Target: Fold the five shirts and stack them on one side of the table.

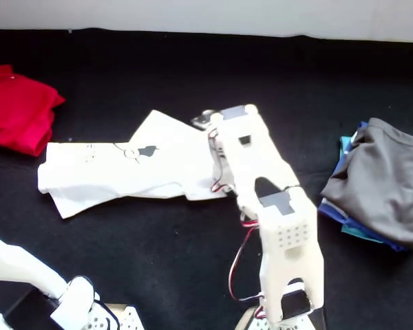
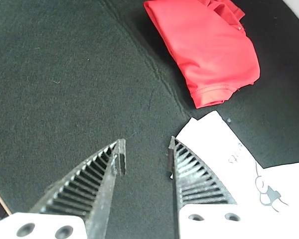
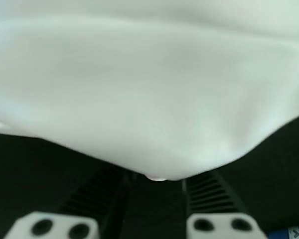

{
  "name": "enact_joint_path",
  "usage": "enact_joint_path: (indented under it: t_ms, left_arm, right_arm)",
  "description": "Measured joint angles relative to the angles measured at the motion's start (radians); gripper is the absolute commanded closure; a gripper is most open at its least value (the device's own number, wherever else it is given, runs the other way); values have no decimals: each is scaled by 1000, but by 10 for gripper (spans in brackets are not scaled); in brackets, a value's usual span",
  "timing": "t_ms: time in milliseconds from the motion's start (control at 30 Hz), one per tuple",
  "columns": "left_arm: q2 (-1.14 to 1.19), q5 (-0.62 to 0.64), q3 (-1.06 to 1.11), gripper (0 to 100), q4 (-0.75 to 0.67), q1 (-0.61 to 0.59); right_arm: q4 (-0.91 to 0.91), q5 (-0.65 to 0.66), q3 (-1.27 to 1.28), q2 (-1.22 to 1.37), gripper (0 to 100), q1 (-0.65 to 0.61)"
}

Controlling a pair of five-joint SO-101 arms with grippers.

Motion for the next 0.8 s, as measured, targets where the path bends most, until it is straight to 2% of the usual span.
enact_joint_path:
  t_ms: [200, 333, 533, 667, 800]
  left_arm:
    - [0, 0, 23, 847, 0, 0]
    - [0, -55, 133, 847, 0, 80]
    - [0, -244, 500, 841, -5, 293]
    - [0, -311, 813, 795, -123, 423]
    - [0, -342, 1089, 785, -284, 505]
  right_arm:
    - [163, 2, -160, 12, 991, 69]
    - [199, 43, -250, -25, 991, 135]
    - [207, 112, -117, -252, 991, 172]
    - [207, 135, 55, -394, 991, 172]
    - [207, 135, 153, -442, 991, 173]
